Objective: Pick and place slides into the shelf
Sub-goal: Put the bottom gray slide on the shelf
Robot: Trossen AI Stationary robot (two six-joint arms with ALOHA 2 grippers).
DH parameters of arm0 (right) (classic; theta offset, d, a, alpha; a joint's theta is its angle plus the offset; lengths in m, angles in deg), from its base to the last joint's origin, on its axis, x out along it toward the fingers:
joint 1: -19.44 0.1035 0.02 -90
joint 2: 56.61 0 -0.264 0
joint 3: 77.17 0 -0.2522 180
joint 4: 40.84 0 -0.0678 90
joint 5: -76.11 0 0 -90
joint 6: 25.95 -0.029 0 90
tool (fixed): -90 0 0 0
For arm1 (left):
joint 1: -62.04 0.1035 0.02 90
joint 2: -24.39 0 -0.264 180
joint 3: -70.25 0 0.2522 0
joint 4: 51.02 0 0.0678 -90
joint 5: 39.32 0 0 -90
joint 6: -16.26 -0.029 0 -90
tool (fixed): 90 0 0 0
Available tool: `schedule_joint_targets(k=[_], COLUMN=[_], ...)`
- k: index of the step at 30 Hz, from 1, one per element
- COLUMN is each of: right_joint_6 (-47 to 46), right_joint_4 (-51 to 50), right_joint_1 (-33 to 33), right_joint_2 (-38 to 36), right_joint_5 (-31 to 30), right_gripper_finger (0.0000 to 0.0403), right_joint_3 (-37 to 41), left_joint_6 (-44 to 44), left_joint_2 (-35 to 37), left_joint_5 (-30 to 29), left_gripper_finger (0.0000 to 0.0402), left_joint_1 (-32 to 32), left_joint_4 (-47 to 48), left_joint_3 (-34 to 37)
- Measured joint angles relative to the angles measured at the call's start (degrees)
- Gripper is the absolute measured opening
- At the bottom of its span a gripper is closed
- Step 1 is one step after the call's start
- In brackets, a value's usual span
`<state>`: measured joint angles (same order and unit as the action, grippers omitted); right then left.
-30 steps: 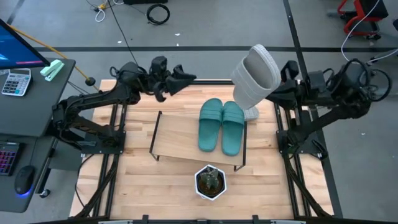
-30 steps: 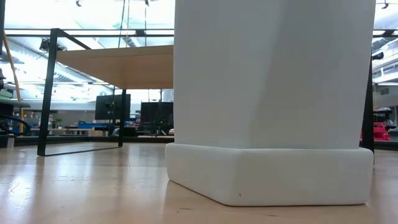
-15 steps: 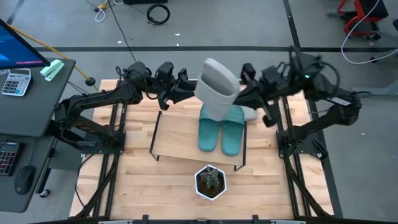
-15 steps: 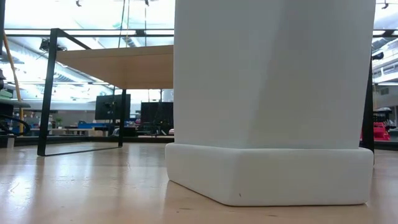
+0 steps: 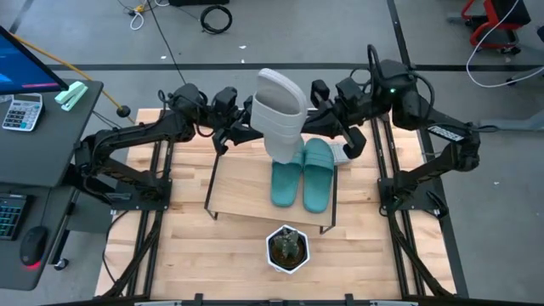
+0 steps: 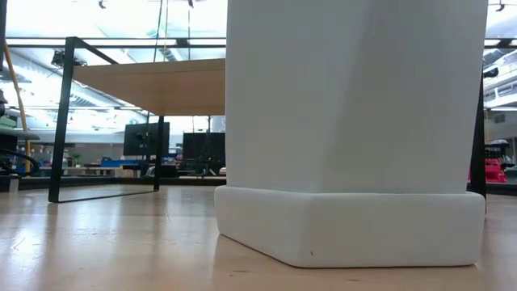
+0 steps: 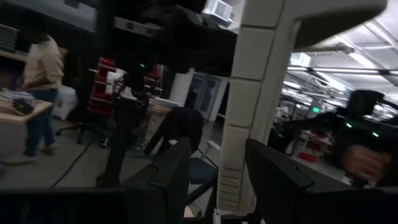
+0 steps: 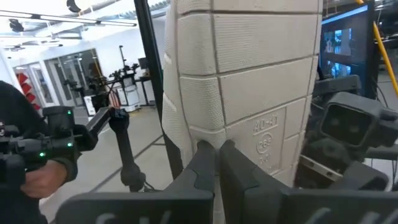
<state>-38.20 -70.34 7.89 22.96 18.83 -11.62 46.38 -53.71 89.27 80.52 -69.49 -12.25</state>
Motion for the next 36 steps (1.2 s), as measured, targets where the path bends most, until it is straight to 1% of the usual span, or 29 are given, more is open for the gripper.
schedule_joint_targets(k=[7,12,15,27,31,36], right_joint_6=[-0.2,-1.2,-2.4,-1.5,-1.4,-1.2], right_joint_4=[-0.5,-0.9,-1.0,-0.9,-0.9,-0.1], right_joint_1=[-1.8,-1.9,-1.9,-1.9,-1.9,-1.8], right_joint_2=[-0.2,-0.4,-0.5,-0.2,0.1,0.7], right_joint_5=[0.7,0.3,1.3,1.5,1.5,1.6], right_gripper_finger=[0.0002,0.0002,0.0002,0.0002,0.0002,0.0002], right_joint_3=[0.0,0.0,0.0,0.0,0.0,0.0], left_joint_6=[0.3,1.7,2.6,2.7,2.7,2.6], left_joint_2=[0.0,0.0,0.0,0.1,0.1,0.1], left_joint_5=[3.0,5.3,6.2,6.2,5.2,4.6], left_gripper_finger=[0.0163,0.0163,0.0163,0.0164,0.0185,0.0238], left_joint_1=[0.6,1.7,2.3,2.6,2.6,2.5], left_joint_4=[-0.2,-0.4,-0.7,-0.8,-0.7,-0.6], left_joint_3=[0.0,0.0,0.0,0.0,0.0,0.0])
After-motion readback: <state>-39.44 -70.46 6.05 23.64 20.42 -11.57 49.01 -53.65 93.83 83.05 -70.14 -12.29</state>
